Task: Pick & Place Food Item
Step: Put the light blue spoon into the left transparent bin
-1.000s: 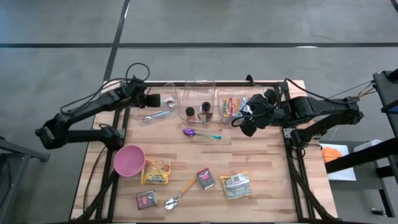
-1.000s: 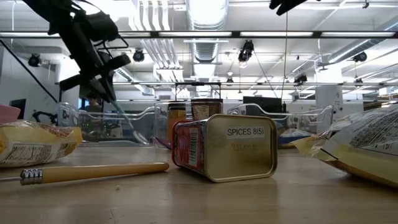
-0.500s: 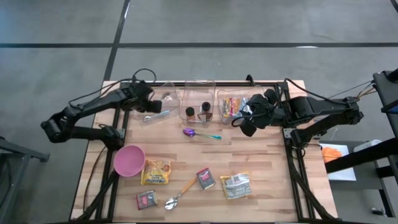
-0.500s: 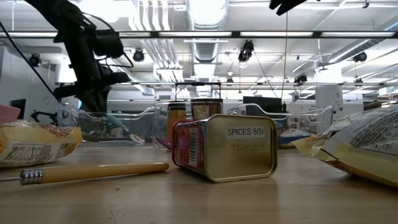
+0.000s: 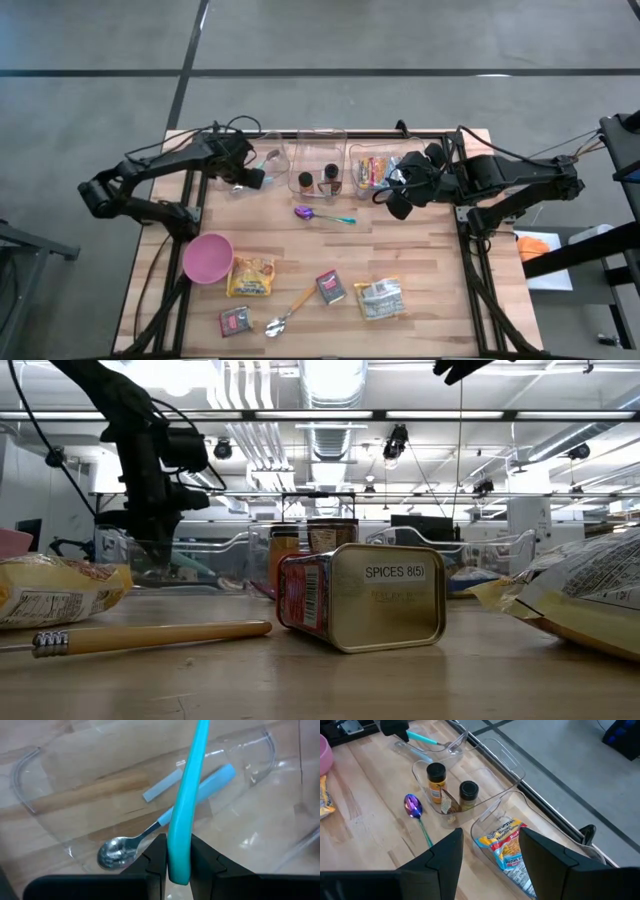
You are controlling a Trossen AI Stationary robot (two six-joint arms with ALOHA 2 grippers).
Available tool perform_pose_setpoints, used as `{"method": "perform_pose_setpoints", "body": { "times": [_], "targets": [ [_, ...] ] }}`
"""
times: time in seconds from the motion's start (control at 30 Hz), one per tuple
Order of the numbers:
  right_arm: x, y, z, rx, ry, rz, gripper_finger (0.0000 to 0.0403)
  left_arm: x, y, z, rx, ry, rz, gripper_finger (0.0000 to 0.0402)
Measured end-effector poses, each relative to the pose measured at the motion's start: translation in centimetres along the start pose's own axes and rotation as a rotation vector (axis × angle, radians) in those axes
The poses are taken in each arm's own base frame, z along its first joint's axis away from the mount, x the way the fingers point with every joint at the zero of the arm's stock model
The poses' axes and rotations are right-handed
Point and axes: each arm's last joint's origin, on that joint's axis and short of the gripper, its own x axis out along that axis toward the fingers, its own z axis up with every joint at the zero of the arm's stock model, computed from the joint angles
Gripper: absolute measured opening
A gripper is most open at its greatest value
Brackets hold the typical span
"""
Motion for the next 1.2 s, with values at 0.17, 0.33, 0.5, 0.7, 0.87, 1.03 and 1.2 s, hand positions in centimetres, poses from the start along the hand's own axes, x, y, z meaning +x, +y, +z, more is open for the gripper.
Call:
{"method": "perform_pose_setpoints", "body": {
  "times": [0.17,0.33,0.5,0.7,0.87,1.03,1.2],
  "targets": [
    [0.0,0.0,0.0,-0.001,0.0,0.0,0.0189,0.4,-0.2,0.4,0.076,0.022,0.018,0.0053],
    [0.0,0.0,0.0,-0.001,0.0,0.0,0.0189,1.0,-0.2,0.6,0.111,0.07,0.064,0.0053],
    [0.0,0.0,0.0,-0.001,0.002,0.002,0.0189,1.3,-0.2,0.7,0.17,0.125,0.115,0.0053],
    [0.0,0.0,0.0,-0.002,0.002,0.003,0.0189,1.5,-0.5,1.2,0.219,0.151,0.134,0.0053],
    [0.0,0.0,0.0,-0.002,0.002,0.003,0.0189,1.7,-0.8,1.7,0.233,0.156,0.139,0.0053],
    [0.0,0.1,0.0,-0.004,0.012,0.017,0.0189,1.9,-1.0,2.1,0.243,0.164,0.143,0.0053],
    [0.0,0.1,0.0,-0.004,0.013,0.018,0.0189,3.1,-1.1,2.3,0.259,0.21,0.15,0.0053]
  ]
}}
